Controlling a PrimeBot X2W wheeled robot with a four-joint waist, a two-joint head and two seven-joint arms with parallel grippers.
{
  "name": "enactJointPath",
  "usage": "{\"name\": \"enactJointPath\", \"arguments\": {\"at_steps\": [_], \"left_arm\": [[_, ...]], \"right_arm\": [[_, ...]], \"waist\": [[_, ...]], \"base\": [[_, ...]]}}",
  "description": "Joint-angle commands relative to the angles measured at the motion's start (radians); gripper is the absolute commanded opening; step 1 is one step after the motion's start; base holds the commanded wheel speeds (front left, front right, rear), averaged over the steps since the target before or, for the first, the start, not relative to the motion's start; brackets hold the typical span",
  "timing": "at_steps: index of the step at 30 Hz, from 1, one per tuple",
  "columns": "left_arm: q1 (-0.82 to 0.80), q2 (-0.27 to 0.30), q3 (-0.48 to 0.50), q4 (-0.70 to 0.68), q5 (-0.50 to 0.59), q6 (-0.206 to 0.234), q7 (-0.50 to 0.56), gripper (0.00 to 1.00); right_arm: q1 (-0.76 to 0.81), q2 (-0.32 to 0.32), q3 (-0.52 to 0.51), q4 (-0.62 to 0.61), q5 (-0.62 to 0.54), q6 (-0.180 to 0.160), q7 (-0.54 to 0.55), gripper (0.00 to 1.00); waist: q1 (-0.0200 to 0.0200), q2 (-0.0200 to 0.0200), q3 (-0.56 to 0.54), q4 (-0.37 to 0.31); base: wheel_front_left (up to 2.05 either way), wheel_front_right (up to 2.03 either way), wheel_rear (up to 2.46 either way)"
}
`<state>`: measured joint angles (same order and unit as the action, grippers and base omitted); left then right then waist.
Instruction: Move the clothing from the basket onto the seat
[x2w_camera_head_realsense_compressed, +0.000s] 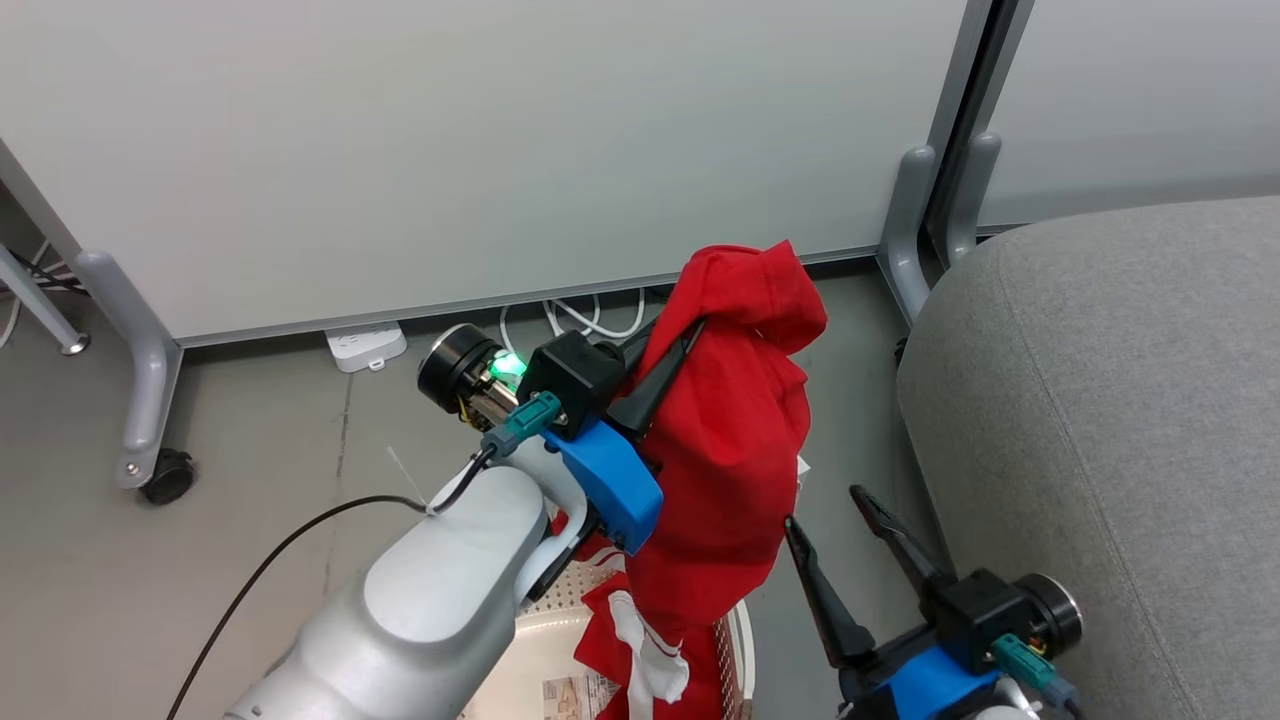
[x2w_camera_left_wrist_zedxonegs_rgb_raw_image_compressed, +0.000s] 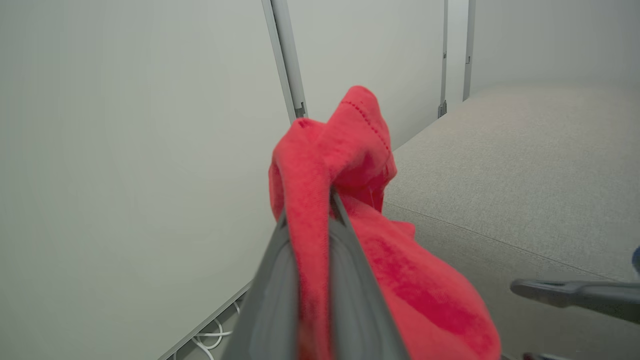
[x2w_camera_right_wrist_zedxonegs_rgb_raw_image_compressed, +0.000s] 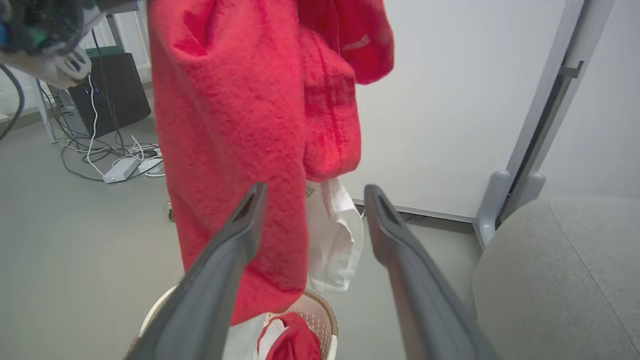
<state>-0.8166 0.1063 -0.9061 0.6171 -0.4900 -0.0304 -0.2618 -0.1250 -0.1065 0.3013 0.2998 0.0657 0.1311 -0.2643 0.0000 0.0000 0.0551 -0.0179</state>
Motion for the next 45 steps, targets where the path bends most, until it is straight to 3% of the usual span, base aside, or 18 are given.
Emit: {"name": "enactJointPath", "arguments": {"at_steps": [1, 11, 22, 23, 24, 45], "left_arm": [[0.0, 0.001, 0.001, -0.003, 0.0, 0.001, -0.005, 0.0], [-0.026, -0.006, -0.006, -0.005, 0.002, -0.004, -0.005, 0.0], [-0.048, -0.013, -0.009, -0.009, 0.005, -0.007, -0.005, 0.0], [-0.049, -0.013, -0.009, -0.009, 0.006, -0.006, -0.005, 0.0], [-0.05, -0.014, -0.009, -0.01, 0.006, -0.006, -0.005, 0.0], [-0.057, -0.016, 0.009, 0.001, 0.014, -0.014, -0.005, 0.0]], "right_arm": [[-0.018, -0.006, 0.009, 0.004, 0.005, -0.001, 0.0, 1.0], [-0.201, -0.011, 0.161, 0.093, 0.038, -0.001, 0.0, 1.0], [-0.336, 0.016, 0.215, 0.234, 0.08, -0.001, 0.0, 1.0], [-0.344, 0.019, 0.222, 0.247, 0.085, -0.001, 0.0, 0.57], [-0.352, 0.021, 0.228, 0.259, 0.093, -0.001, 0.0, 0.0], [-0.396, 0.02, 0.254, 0.291, 0.126, -0.001, 0.0, 0.0]], "waist": [[0.0, 0.0, 0.002, 0.001], [0.0, 0.0, 0.029, 0.01], [0.0, 0.0, 0.055, 0.018], [0.0, 0.0, 0.057, 0.018], [0.0, 0.0, 0.059, 0.019], [0.0, 0.0, 0.074, 0.014]], "base": [[0.0, 0.0, 0.0], [0.0, 0.0, 0.0], [0.0, 0.0, 0.0], [0.0, 0.0, 0.0], [0.0, 0.0, 0.0], [0.0, 0.0, 0.0]]}}
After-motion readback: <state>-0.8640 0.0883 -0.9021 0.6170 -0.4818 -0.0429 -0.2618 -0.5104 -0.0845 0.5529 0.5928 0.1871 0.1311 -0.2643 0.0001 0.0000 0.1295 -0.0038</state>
